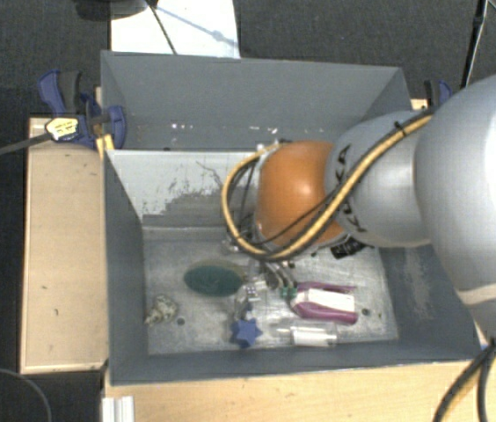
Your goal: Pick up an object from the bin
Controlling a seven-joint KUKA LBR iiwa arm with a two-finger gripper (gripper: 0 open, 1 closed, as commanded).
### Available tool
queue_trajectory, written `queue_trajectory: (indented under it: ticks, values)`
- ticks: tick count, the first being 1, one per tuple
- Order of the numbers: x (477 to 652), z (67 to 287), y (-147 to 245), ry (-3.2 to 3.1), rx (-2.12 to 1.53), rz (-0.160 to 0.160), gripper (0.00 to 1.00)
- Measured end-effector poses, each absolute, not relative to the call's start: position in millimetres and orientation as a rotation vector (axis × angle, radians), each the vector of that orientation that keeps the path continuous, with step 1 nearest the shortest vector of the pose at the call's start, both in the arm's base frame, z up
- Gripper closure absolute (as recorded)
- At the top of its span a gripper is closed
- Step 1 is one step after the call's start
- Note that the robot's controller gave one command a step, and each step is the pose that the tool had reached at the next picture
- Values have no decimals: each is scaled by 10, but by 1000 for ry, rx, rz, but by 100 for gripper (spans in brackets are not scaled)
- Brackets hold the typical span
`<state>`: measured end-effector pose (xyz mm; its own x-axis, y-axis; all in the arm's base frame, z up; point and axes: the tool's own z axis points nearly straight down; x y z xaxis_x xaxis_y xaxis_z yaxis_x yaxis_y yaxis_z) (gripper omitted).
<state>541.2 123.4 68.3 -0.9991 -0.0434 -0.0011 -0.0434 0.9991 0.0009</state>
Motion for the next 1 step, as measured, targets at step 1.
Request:
queue_trajectory:
  ticks: [1]
  values:
    - [5411, 1012, 1066, 3128, 210, 3, 0]
